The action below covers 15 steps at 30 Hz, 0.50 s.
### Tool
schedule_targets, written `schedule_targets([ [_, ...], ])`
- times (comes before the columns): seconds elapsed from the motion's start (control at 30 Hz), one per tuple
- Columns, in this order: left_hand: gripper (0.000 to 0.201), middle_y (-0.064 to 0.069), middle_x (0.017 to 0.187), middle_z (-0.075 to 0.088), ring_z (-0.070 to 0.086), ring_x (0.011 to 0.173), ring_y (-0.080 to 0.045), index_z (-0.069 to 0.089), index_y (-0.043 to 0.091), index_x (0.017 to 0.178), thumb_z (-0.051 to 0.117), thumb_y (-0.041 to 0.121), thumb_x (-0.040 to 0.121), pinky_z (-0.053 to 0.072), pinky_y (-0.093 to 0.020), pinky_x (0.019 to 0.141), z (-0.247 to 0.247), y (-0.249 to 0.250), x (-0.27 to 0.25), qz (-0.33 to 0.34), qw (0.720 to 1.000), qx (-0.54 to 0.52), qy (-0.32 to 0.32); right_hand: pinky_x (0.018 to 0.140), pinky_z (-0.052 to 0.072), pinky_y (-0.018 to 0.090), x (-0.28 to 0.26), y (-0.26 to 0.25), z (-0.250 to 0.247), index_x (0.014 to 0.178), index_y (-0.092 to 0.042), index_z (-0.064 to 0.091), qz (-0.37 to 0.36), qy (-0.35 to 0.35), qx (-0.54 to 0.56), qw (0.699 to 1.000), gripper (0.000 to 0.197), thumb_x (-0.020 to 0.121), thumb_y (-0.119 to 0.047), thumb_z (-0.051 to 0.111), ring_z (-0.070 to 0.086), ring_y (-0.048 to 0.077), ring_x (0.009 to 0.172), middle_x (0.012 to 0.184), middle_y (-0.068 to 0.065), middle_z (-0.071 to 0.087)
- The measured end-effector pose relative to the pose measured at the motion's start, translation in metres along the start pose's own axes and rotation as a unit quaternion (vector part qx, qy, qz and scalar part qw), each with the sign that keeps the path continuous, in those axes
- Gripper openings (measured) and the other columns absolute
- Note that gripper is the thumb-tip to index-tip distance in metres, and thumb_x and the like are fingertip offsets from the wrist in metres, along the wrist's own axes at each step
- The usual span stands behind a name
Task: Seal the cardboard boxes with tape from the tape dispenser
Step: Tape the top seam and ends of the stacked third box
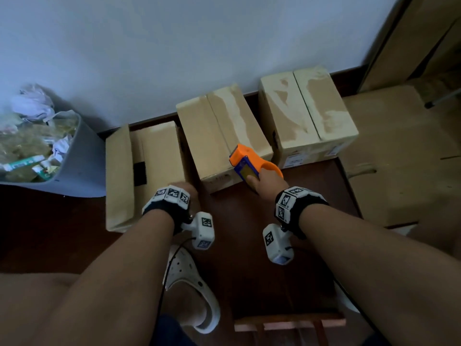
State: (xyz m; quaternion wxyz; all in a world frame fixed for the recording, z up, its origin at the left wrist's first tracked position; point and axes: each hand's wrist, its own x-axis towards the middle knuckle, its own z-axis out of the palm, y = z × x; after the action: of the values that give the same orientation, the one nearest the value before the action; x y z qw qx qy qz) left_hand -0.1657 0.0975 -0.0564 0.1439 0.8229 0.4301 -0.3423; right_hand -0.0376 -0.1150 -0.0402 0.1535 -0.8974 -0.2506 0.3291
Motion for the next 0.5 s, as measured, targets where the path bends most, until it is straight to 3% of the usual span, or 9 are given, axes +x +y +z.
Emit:
schedule_targets([
  [0.1,0.049,-0.012,0.149,0.038,0.038,0.136,-0.03,0.037,0.003,0.144,0.046,0.021,0.099,0.033,-0.032,0.107,-0.019,0.044,-0.05,0.059,0.997,-0.015,-0.056,0.06,0.039,0.032,-0.005,0.002,-0.007,0.066,-0.015,0.038,-0.006,0.013,0.01,1.0,0.042,0.101,-0.038,0.041,0.051,0.025,0.068,0.064,0.003,0.044],
  [0.23,0.043,-0.018,0.141,0.047,0.046,0.129,-0.033,0.046,-0.002,0.136,0.039,0.024,0.103,0.039,-0.038,0.106,-0.025,0.064,-0.056,0.079,0.987,-0.11,-0.089,0.062,0.037,0.033,-0.012,0.002,-0.021,0.063,-0.01,0.043,-0.001,0.029,0.01,1.0,0.048,0.101,-0.038,0.04,0.053,0.028,0.072,0.063,0.007,0.044],
  [0.3,0.04,-0.019,0.135,0.051,0.051,0.122,-0.035,0.049,-0.002,0.132,0.04,0.023,0.102,0.044,-0.041,0.101,-0.027,0.048,-0.057,0.074,0.986,-0.129,-0.076,0.068,0.042,0.036,-0.015,-0.001,-0.026,0.077,-0.001,0.055,0.008,0.025,0.024,0.999,0.047,0.102,-0.039,0.039,0.058,0.034,0.084,0.077,0.017,0.056],
  [0.37,0.035,-0.015,0.133,0.054,0.053,0.117,-0.032,0.053,0.003,0.13,0.042,0.015,0.099,0.047,-0.036,0.092,-0.024,0.021,-0.046,0.066,0.979,-0.192,0.021,0.075,0.044,0.038,-0.016,-0.004,-0.026,0.089,0.001,0.057,0.02,0.014,0.053,0.998,0.046,0.102,-0.039,0.039,0.059,0.036,0.092,0.094,0.023,0.06],
  [0.4,0.037,-0.014,0.132,0.054,0.054,0.116,-0.031,0.054,0.007,0.131,0.043,0.012,0.097,0.046,-0.036,0.092,-0.022,0.004,-0.041,0.058,0.963,-0.243,0.105,0.073,0.042,0.038,-0.016,-0.006,-0.024,0.085,-0.002,0.054,0.029,0.003,0.066,0.997,0.045,0.102,-0.04,0.039,0.057,0.035,0.09,0.093,0.022,0.059],
  [0.47,0.043,-0.016,0.136,0.05,0.048,0.123,-0.034,0.049,0.011,0.135,0.05,0.018,0.092,0.04,-0.041,0.1,-0.016,-0.03,-0.031,0.017,0.932,-0.267,0.243,0.069,0.039,0.035,-0.014,-0.01,-0.016,0.075,-0.008,0.046,0.046,-0.017,0.088,0.995,0.044,0.101,-0.043,0.038,0.052,0.03,0.079,0.08,0.013,0.053],
  [0.5,0.05,-0.018,0.141,0.044,0.038,0.131,-0.037,0.045,0.01,0.136,0.053,0.03,0.091,0.033,-0.046,0.107,-0.014,-0.043,-0.025,-0.011,0.94,-0.23,0.254,0.068,0.037,0.034,-0.013,-0.012,-0.01,0.071,-0.01,0.043,0.055,-0.026,0.097,0.993,0.045,0.101,-0.044,0.038,0.05,0.028,0.075,0.073,0.009,0.049],
])
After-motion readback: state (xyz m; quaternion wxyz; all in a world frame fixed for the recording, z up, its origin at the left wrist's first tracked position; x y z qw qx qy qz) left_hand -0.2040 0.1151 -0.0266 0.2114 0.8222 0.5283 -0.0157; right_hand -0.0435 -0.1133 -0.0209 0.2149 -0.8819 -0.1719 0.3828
